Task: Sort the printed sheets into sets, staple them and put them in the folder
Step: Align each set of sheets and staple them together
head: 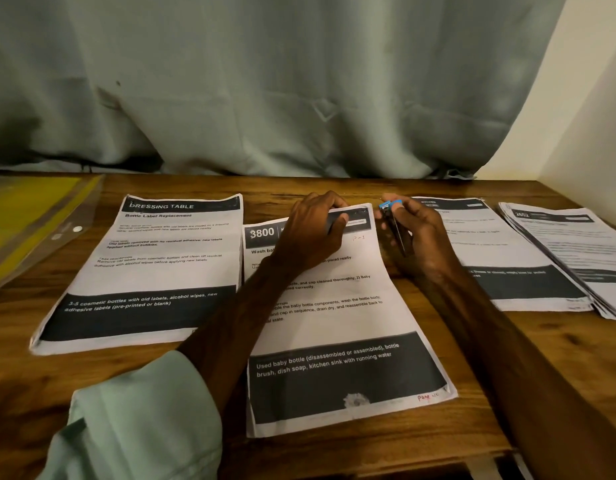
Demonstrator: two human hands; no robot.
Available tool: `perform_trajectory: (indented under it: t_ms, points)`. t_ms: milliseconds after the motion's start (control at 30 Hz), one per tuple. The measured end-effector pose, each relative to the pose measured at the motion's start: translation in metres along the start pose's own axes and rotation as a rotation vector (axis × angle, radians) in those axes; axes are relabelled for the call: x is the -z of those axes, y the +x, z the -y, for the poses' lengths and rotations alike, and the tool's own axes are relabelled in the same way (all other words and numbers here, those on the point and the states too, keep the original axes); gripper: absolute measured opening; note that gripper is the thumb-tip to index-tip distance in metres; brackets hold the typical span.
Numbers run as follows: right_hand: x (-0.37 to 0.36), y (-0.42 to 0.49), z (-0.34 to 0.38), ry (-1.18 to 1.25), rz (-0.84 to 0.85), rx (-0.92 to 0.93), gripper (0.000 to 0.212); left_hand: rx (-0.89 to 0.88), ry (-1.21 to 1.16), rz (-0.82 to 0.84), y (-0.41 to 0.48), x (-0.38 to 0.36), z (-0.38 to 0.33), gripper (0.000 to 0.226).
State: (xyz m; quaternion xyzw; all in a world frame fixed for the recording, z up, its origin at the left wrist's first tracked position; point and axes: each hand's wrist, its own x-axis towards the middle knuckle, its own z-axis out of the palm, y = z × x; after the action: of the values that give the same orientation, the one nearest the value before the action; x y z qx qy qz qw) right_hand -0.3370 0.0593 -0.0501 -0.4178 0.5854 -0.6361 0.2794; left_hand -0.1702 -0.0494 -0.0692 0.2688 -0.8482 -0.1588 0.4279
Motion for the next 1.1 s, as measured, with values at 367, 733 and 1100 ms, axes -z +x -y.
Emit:
perform_trajectory:
  t_ms: [367, 733, 1100]
  points:
    - [-0.016, -0.003, 0.0, -0.268, -0.057, 0.086, 0.015, -0.053, -0.003, -0.025, 0.001, 0.002, -0.01, 0.023]
    - [-0.017, -0.006, 0.007, -0.238, -0.088, 0.111, 0.013, -0.108, 0.025, -0.026, 0.001, 0.0, -0.011, 0.022]
    - [-0.011, -0.005, 0.012, -0.184, -0.072, -0.036, 0.018, -0.086, 0.012, -0.02, 0.002, 0.0, -0.01, 0.021]
